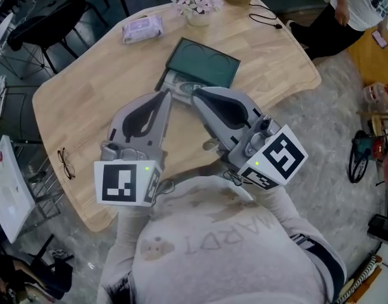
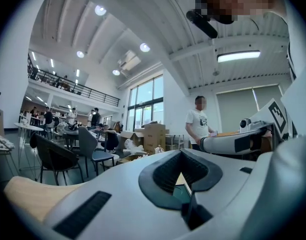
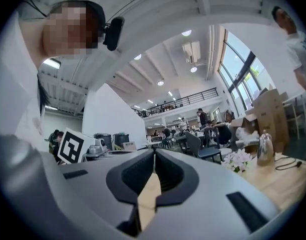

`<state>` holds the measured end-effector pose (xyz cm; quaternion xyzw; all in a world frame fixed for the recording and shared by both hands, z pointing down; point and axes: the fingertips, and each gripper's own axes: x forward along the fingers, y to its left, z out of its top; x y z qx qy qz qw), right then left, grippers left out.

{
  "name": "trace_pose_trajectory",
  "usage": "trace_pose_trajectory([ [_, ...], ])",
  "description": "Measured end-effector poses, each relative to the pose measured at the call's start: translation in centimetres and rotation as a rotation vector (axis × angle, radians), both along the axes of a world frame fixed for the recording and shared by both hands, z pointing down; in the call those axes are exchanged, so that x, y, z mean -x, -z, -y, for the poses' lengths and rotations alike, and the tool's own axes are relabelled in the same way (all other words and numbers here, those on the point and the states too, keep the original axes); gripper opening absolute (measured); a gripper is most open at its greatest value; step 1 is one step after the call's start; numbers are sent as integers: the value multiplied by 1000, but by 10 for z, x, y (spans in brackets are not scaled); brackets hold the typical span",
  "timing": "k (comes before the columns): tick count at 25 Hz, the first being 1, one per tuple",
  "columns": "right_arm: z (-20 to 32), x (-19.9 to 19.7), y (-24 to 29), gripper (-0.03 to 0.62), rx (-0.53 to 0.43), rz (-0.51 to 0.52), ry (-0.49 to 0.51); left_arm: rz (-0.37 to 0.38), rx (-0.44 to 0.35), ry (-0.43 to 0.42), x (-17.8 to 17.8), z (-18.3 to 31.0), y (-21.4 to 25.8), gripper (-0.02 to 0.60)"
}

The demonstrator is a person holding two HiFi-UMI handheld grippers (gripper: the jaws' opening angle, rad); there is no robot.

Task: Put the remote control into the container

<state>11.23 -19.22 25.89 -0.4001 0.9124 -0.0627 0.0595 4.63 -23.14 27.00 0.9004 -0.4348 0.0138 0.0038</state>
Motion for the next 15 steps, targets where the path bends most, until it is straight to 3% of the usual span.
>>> trace_pose_trajectory([
  [15, -27, 23, 1, 25, -5, -26, -35, 10, -23, -47, 17, -30, 8, 0],
])
